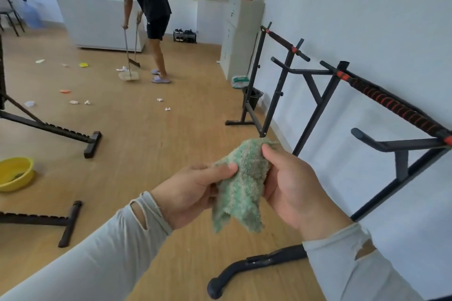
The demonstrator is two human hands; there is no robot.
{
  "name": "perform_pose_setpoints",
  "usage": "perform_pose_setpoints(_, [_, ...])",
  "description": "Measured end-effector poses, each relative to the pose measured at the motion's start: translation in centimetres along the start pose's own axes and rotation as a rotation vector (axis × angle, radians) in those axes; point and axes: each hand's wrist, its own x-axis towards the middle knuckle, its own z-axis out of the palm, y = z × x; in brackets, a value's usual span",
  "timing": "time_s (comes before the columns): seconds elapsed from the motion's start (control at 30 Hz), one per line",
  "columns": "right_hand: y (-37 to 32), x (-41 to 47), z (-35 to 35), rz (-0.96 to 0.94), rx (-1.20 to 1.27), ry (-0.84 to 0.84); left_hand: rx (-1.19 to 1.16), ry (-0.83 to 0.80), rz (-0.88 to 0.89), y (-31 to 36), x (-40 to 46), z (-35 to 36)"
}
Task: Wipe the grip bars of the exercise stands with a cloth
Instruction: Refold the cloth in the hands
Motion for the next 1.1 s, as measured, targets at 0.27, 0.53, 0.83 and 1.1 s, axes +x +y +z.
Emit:
perform_pose_setpoints(0.27, [2.4, 3.3, -0.7, 0.09, -0.204, 0.033, 0.1, 0.187, 0.231, 0.8, 3.1, -1.5])
perform_pose_setpoints(0.53, [1.2, 8.9, -3.3, -0.106, -0.081, 0.151, 0.072, 0.23, 0.143, 2.6, 8.3, -2.1])
perform_pose_setpoints(0.83, [-0.1, 13.6, -3.9, -0.151, -0.102, 0.184, 0.024, 0.074, 0.087, 5.0, 13.2, -2.7])
perform_pose_setpoints(1.1, [0.0, 20.1, -3.2, -0.144, -0.316, 0.314, 0.167, 0.179, 0.157, 7.6, 20.4, -7.6])
